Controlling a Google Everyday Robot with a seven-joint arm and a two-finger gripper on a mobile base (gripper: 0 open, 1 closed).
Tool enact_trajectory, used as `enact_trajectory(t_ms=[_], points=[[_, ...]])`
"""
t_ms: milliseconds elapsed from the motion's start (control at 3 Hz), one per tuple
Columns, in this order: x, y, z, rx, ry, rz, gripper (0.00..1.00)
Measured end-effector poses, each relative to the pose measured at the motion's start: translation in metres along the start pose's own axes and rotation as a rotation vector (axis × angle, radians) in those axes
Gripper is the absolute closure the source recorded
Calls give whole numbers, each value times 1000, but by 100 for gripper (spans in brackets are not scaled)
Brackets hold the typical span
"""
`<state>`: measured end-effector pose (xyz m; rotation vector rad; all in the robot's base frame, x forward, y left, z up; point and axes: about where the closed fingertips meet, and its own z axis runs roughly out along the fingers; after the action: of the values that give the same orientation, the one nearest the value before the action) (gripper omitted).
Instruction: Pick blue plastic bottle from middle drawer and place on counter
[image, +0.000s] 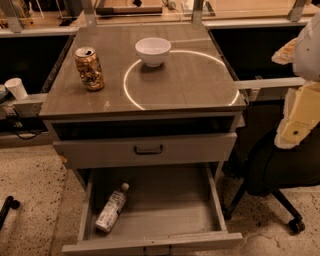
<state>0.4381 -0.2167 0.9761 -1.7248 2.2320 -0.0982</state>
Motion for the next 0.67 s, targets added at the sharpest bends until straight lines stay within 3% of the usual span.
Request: enact_trajectory(t_ms=[333,667], points=[[0,0,0,0,0,0,0],[-26,4,17,-2,-51,-92,0]])
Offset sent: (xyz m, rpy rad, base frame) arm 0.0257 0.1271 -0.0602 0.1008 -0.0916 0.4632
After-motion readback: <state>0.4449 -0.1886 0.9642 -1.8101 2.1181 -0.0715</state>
